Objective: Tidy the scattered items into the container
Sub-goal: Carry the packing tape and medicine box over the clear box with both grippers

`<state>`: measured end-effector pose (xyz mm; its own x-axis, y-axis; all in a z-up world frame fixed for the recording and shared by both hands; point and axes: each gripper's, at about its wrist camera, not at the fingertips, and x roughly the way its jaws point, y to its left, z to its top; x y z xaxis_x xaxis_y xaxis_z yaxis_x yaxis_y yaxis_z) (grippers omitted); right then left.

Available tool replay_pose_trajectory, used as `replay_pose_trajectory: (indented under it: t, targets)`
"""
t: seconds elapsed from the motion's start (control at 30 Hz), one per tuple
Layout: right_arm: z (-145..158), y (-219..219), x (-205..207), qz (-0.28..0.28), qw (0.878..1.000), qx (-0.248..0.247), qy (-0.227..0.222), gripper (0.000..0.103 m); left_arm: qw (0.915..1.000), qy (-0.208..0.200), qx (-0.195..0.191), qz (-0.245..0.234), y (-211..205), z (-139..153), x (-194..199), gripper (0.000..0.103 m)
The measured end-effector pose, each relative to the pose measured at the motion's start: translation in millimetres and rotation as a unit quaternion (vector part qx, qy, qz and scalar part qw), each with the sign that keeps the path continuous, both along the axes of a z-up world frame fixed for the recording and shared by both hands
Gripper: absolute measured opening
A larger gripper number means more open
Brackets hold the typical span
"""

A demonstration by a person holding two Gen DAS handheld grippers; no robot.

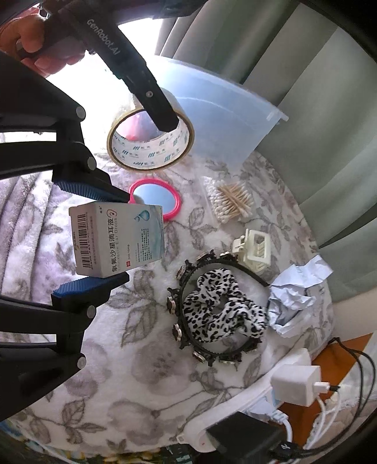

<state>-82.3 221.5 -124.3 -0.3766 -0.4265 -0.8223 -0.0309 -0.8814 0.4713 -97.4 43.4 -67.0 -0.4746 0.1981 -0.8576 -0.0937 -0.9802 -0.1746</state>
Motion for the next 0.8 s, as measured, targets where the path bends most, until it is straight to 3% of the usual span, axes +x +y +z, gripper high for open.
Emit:
replay_pose_trajectory:
  t: [0.37,0.8]
  targets:
    - [56,-4,20,0.004,0.998,-0.003,0.065,0.051,0.998,0.056,0.03,-0.003,-10,46,16,0.055]
    - [114,-24,32,0.029,0.992,-0.003,0.123,0.051,0.9883,0.133,0.07,0.025,-46,106,28,0.055]
